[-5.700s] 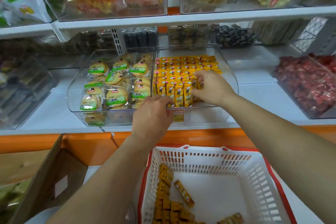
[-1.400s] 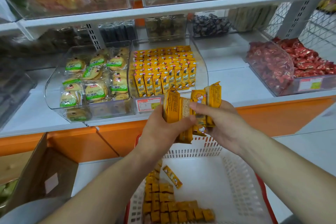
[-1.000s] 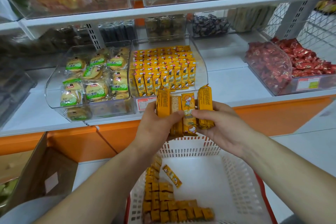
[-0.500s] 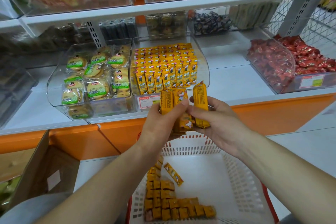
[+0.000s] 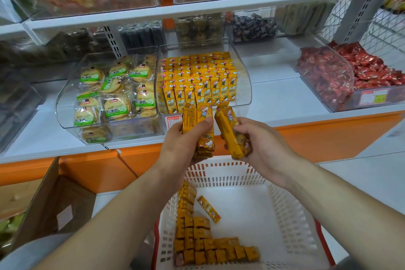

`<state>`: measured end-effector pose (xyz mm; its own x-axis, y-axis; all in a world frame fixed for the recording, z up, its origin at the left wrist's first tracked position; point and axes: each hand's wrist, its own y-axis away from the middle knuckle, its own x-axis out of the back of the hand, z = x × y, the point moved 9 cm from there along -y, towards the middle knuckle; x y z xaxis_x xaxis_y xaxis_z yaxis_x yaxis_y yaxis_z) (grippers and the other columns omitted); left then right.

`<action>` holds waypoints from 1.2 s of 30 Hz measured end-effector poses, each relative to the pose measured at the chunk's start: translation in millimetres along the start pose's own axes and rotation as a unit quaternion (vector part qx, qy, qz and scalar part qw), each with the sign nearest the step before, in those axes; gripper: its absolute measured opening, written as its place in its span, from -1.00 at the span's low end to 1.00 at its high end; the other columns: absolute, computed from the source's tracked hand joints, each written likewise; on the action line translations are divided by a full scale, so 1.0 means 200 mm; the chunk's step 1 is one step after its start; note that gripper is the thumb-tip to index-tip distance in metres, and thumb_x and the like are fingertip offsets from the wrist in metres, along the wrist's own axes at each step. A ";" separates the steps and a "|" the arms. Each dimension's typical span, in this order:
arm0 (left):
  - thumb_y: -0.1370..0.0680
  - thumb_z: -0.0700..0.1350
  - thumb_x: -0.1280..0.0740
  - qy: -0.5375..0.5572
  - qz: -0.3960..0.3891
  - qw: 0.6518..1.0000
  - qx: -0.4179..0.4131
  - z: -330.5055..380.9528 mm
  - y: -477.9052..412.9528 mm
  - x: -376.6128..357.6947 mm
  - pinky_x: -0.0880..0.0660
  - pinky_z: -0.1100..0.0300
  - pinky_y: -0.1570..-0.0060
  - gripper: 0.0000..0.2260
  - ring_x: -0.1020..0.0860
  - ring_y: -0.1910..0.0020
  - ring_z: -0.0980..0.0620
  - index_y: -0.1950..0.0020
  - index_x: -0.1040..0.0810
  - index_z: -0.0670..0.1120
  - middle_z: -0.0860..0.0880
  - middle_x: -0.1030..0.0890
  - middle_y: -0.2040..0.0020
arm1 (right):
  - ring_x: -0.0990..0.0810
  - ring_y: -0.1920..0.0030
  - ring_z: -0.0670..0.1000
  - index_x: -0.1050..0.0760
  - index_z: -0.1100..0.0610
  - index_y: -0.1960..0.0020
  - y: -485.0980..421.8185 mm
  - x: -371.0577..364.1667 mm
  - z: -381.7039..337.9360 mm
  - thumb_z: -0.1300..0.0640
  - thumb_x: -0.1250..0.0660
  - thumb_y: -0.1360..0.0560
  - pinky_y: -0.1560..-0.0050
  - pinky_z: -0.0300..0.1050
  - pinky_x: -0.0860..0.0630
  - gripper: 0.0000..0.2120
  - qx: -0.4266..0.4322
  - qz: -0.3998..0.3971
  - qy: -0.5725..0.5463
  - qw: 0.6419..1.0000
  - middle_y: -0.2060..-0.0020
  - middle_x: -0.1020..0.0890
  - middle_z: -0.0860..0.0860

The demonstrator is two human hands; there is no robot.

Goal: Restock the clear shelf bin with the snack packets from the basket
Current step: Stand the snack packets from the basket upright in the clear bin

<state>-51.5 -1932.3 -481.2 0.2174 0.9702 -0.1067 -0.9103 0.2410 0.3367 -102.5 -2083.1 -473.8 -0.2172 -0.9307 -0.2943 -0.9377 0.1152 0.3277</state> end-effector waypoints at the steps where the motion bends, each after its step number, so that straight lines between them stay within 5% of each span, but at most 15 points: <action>1: -0.49 0.10 -0.50 0.000 -0.001 1.000 0.000 0.00 0.00 0.00 -0.61 0.13 0.26 -0.64 -0.75 0.18 -0.08 -0.20 -0.60 -0.04 -0.05 -0.76 0.13 | -0.63 0.26 0.03 -0.59 0.19 -0.16 0.00 -0.01 -0.01 0.22 -0.24 -0.60 0.33 -0.15 -0.54 -0.79 0.003 -0.010 -0.009 1.000 0.24 -0.66 0.10; 6: -0.49 0.10 -0.51 0.002 -0.004 1.000 -0.003 0.03 0.00 0.02 -0.67 -0.03 0.05 -0.62 -0.75 0.13 -0.11 -0.22 -0.60 -0.04 -0.07 -0.76 0.05 | -0.67 0.28 0.04 -0.57 0.20 -0.10 0.00 0.00 -0.01 0.21 -0.34 -0.55 0.35 -0.12 -0.58 -0.86 -0.006 -0.019 -0.051 0.999 0.26 -0.68 0.06; 10: -0.49 0.09 -0.51 -0.002 0.007 1.000 -0.019 0.10 0.00 0.06 -0.65 0.03 0.14 -0.62 -0.75 0.12 -0.11 -0.23 -0.59 -0.04 -0.07 -0.76 0.05 | -0.68 0.26 0.07 -0.50 0.08 -0.26 0.01 0.02 -0.04 0.27 -0.44 -0.47 0.29 -0.01 -0.61 -0.61 0.021 -0.001 -0.038 0.999 0.22 -0.68 0.09; 16: -0.45 0.10 -0.54 -0.038 0.045 0.996 -0.068 0.27 -0.04 0.21 -0.66 0.02 0.10 -0.62 -0.75 0.12 -0.08 -0.17 -0.59 -0.04 -0.06 -0.75 0.09 | -0.71 0.10 0.13 -0.50 -0.03 -0.29 -0.06 0.02 -0.25 0.21 -0.51 -0.45 0.16 0.11 -0.65 -0.54 0.121 0.022 0.113 0.986 0.01 -0.63 0.14; 20: -0.47 0.07 -0.53 -0.027 0.064 0.994 -0.083 0.32 -0.08 0.31 -0.64 0.13 0.25 -0.65 -0.75 0.16 -0.08 -0.15 -0.60 -0.06 -0.04 -0.75 0.14 | -0.65 0.12 0.06 -0.46 -0.10 -0.21 -0.25 -0.01 -0.52 0.15 -0.52 -0.44 0.08 -0.13 -0.57 -0.58 0.255 0.099 0.312 0.910 -0.02 -0.63 0.09; 22: -0.46 0.08 -0.54 -0.023 0.068 0.994 -0.086 0.34 -0.09 0.34 -0.65 0.11 0.23 -0.65 -0.75 0.15 -0.09 -0.14 -0.60 -0.05 -0.07 -0.75 0.10 | -0.59 0.26 -0.04 -0.38 -0.16 -0.13 -0.37 -0.03 -0.62 0.14 -0.52 -0.43 0.23 -0.35 -0.46 -0.57 0.298 0.150 0.402 0.853 0.09 -0.62 -0.03; 28: -0.45 0.10 -0.54 -0.026 0.064 0.992 -0.102 0.34 -0.11 0.37 -0.65 0.01 0.02 -0.73 -0.73 0.16 0.03 -0.05 -0.61 0.02 0.06 -0.74 0.19 | -0.53 0.25 0.05 -0.37 -0.01 -0.08 -0.82 -0.11 -0.50 0.22 -0.55 -0.39 0.23 -0.11 -0.42 -0.57 0.209 0.111 0.558 0.795 0.21 -0.60 0.04; 32: -0.44 0.12 -0.54 -0.026 0.055 0.992 -0.107 0.34 -0.13 0.36 -0.61 0.10 0.09 -0.74 -0.72 0.21 0.10 -0.03 -0.62 0.04 0.10 -0.74 0.18 | -0.45 0.33 -0.11 -0.48 0.06 -0.03 -0.95 -0.16 -0.40 0.32 -0.55 -0.35 0.41 -0.36 -0.28 -0.62 0.191 0.081 0.605 0.769 0.25 -0.54 -0.04; 36: -0.43 0.13 -0.54 -0.021 0.059 0.992 -0.108 0.34 -0.15 0.38 -0.63 0.05 0.03 -0.74 -0.72 0.18 0.08 -0.01 -0.62 0.05 0.11 -0.74 0.18 | -0.55 0.00 0.10 -0.59 0.09 -0.18 -1.00 -0.15 -0.37 0.25 -0.56 -0.34 0.09 -0.17 -0.41 -0.57 0.188 0.102 0.649 0.730 -0.05 -0.61 0.11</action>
<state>15.3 -1864.5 -435.7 0.1154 0.9926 -0.0371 -0.9836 0.1194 0.1350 111.4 -2104.5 -465.3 -0.1507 -0.3986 0.9047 -0.9830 0.1575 -0.0944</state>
